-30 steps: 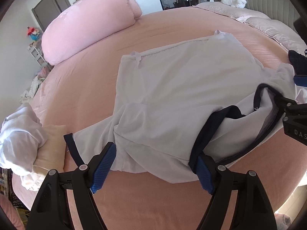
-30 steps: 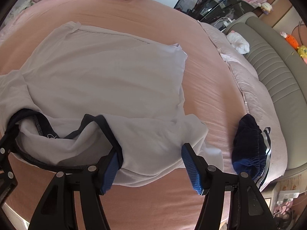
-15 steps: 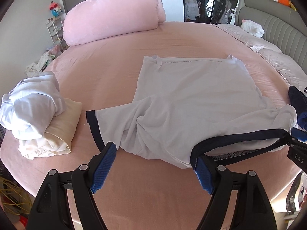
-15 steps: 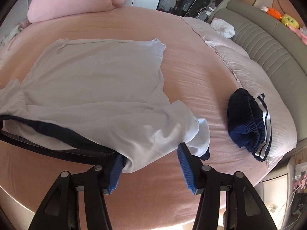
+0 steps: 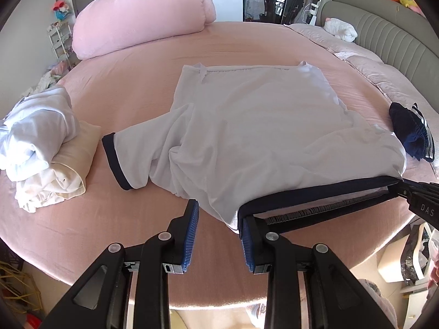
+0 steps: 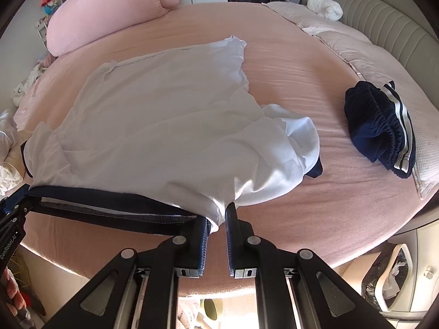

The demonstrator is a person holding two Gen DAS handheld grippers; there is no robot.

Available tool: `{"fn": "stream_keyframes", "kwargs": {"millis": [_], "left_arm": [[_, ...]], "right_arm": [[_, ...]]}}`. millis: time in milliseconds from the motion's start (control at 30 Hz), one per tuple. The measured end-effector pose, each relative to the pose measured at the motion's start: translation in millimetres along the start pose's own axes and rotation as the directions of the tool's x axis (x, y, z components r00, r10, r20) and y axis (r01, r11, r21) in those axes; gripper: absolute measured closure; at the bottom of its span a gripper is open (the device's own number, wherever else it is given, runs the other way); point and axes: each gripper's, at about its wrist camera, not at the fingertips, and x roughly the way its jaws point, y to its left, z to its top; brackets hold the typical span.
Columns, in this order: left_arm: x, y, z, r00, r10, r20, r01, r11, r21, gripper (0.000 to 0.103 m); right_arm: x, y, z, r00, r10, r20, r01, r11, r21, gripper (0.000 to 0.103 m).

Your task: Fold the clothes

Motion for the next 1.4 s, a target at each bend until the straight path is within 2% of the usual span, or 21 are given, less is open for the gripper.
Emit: {"fn": "stream_keyframes", "kwargs": {"millis": [100,233,400,700,767,967,1033,1067,1133,1167,1200,1267,1333,1400], "left_arm": [[-6,-3,-8,1.000,0.024,0.004,-0.024,1.000,0.012,0.076],[-3,0,-21,0.999,0.006,-0.035,-0.006,1.000,-0.008,0.075],[2,5,-35,0.997,-0.018,-0.075,0.015,0.999,-0.044,0.074],[5,2,-57,0.994,-0.005,-0.112,0.001,0.999,-0.035,0.074],[11,6,-60,0.991,-0.020,-0.133,0.013,0.999,-0.052,0.074],[13,8,-62,0.991,-0.057,-0.122,0.048,0.996,-0.073,0.074],[13,10,-63,0.989,-0.089,-0.118,0.077,0.992,-0.096,0.068],[13,12,-64,0.987,-0.109,-0.117,0.095,0.989,-0.118,0.061],[12,21,-64,0.983,-0.149,-0.107,0.129,0.976,-0.174,0.051],[10,25,-64,0.979,-0.180,-0.093,0.158,0.966,-0.205,0.046],[7,31,-64,0.975,-0.205,-0.081,0.181,0.955,-0.235,0.045],[1,40,-63,0.970,-0.234,-0.062,0.208,0.936,-0.283,0.042],[-6,46,-59,0.971,-0.236,-0.047,0.211,0.928,-0.306,0.041],[-16,47,-55,0.967,-0.253,-0.022,0.235,0.922,-0.307,0.040]], "right_arm": [[-11,-1,-10,1.000,-0.007,0.007,0.007,1.000,0.008,0.094],[-9,0,-20,1.000,-0.011,-0.015,0.011,1.000,0.018,0.094],[-5,-7,-31,0.998,0.027,-0.052,-0.025,0.999,0.046,0.094],[-4,-5,-50,0.995,0.037,-0.089,-0.032,0.998,0.054,0.094],[-2,-5,-54,0.994,0.047,-0.100,-0.041,0.997,0.059,0.094],[4,-7,-62,0.990,0.073,-0.118,-0.064,0.995,0.079,0.093],[5,-9,-63,0.989,0.085,-0.119,-0.075,0.993,0.088,0.093],[6,-10,-64,0.989,0.091,-0.120,-0.080,0.992,0.093,0.090],[5,-13,-65,0.988,0.084,-0.131,-0.070,0.992,0.101,0.071],[5,-14,-65,0.987,0.080,-0.140,-0.065,0.992,0.106,0.057],[4,-16,-65,0.986,0.076,-0.150,-0.060,0.992,0.110,0.052],[0,-21,-66,0.983,0.090,-0.161,-0.070,0.989,0.128,0.050],[-7,-26,-66,0.979,0.126,-0.160,-0.101,0.983,0.156,0.047],[-15,-25,-65,0.978,0.123,-0.168,-0.099,0.984,0.146,0.041]]}}
